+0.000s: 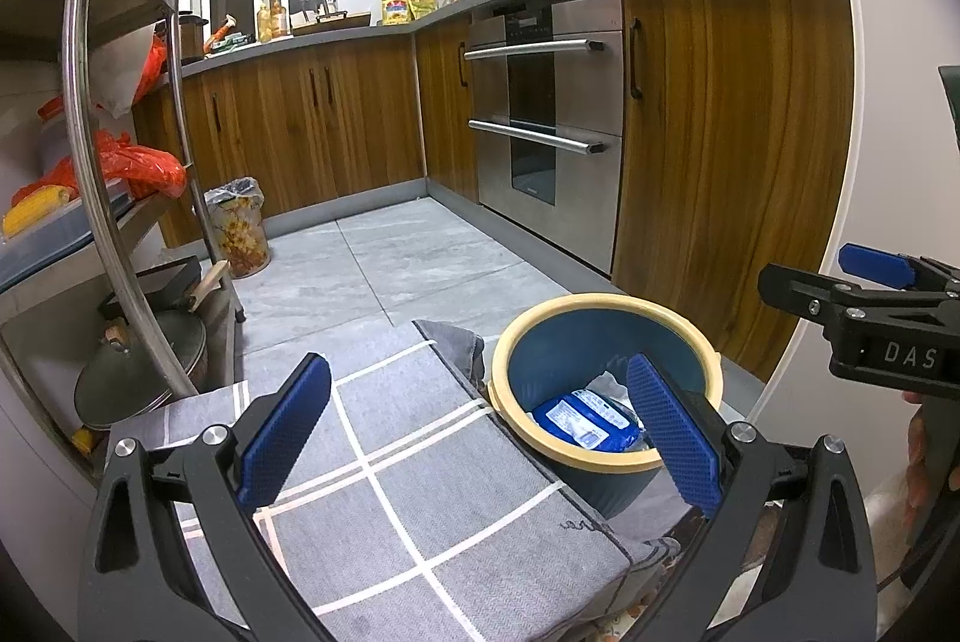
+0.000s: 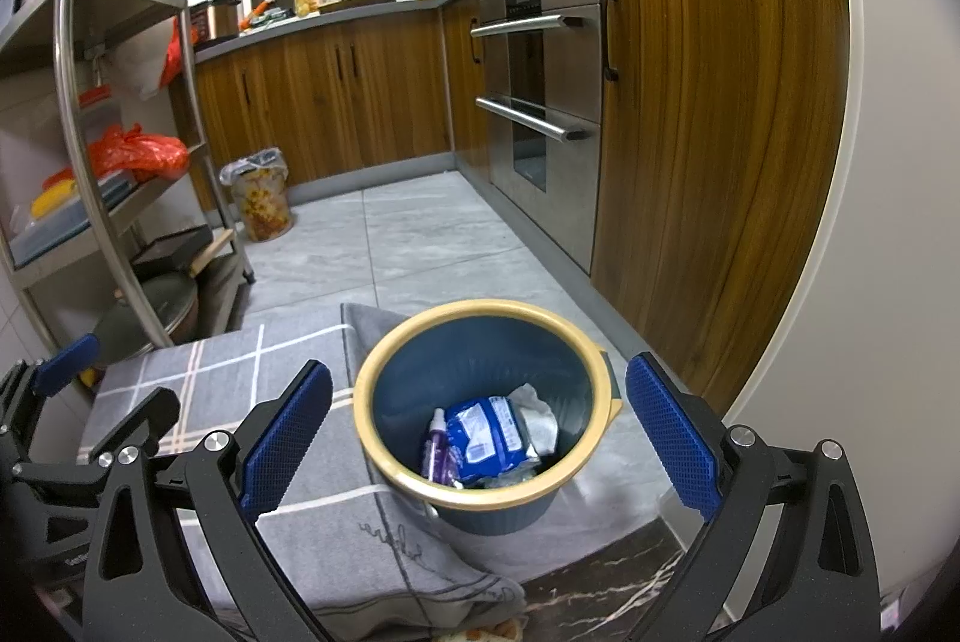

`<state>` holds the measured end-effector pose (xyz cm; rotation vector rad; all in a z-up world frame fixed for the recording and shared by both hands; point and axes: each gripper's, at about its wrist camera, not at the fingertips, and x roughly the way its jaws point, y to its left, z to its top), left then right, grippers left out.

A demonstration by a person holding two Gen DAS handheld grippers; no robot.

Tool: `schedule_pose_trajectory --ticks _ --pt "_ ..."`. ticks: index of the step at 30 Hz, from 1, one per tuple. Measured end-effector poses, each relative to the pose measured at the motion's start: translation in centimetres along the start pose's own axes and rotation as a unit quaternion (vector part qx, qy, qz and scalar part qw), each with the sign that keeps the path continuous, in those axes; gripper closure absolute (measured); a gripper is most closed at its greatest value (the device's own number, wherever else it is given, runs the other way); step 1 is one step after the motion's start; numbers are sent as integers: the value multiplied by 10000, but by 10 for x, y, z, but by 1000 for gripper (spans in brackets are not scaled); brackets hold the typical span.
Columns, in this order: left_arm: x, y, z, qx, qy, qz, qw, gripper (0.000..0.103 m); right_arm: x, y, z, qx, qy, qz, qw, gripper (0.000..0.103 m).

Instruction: Collect trash

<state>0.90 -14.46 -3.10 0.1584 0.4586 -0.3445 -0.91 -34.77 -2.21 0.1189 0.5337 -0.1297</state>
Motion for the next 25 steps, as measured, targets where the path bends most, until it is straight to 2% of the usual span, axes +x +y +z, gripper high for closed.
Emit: schedule_pose_trajectory --ticks 14,25 --pt "2 3 -1 22 32 -61 10000 6 0 -1 1 0 5 3 10000 5" --pt "1 9 2 -130 72 103 9998 6 2 -4 -1 20 40 -38 10000 5"
